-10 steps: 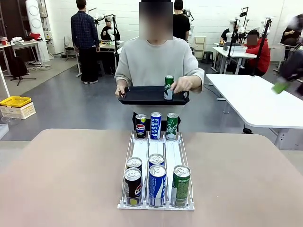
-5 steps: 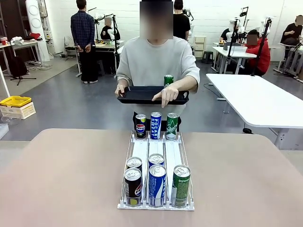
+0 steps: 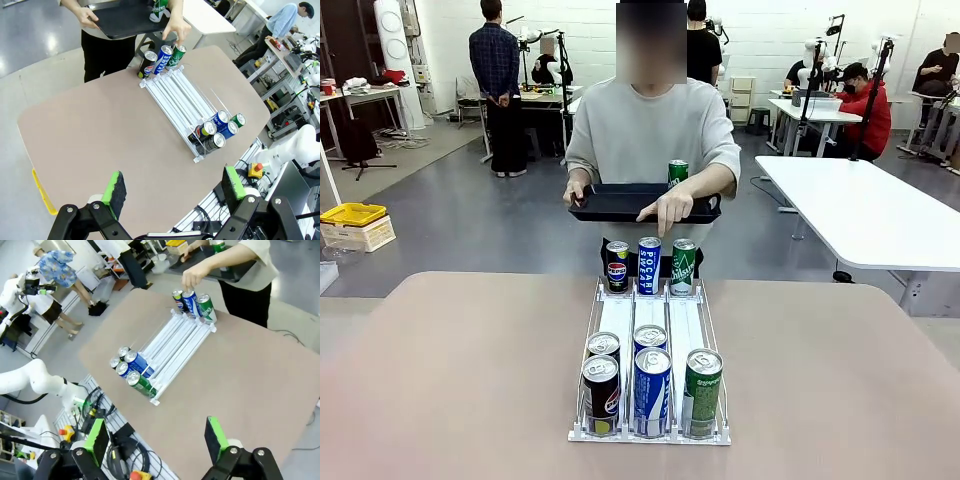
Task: Retrieve and hand over the desired beverage to the person.
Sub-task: Pick up another can of the same type that the person held from the Automatic Can Dispenser.
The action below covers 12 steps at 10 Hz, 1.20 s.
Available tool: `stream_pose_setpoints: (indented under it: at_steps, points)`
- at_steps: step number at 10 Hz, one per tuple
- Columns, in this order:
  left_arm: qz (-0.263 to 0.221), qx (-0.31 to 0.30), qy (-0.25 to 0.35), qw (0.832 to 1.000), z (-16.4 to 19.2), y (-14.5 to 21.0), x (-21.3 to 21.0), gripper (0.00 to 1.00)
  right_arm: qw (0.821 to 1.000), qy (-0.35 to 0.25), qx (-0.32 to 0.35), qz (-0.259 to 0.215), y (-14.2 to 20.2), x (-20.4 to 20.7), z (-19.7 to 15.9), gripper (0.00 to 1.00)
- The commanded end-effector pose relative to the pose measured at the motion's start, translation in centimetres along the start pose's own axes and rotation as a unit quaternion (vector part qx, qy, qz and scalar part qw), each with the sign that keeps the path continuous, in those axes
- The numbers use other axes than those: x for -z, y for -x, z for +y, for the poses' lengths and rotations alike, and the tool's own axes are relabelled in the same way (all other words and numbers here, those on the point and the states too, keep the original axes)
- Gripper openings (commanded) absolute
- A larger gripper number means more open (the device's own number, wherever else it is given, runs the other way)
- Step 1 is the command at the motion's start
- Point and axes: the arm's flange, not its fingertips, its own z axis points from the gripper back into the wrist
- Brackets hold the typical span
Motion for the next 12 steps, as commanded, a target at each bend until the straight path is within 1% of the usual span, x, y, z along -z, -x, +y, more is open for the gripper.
stream_pose_setpoints:
  at_steps: [1, 12]
  points:
    - [-0.004, 0.005, 0.006, 1.000, 0.04, 0.01, -0.07, 1.00, 1.000, 0.003, -0.011, -0.007, 0.42, -0.28, 0.36, 1.00]
    - [-0.004, 0.005, 0.006, 1.000, 0.04, 0.01, -0.07, 1.00, 1.000, 0.003, -0.011, -0.007, 0.42, -0.28, 0.36, 1.00]
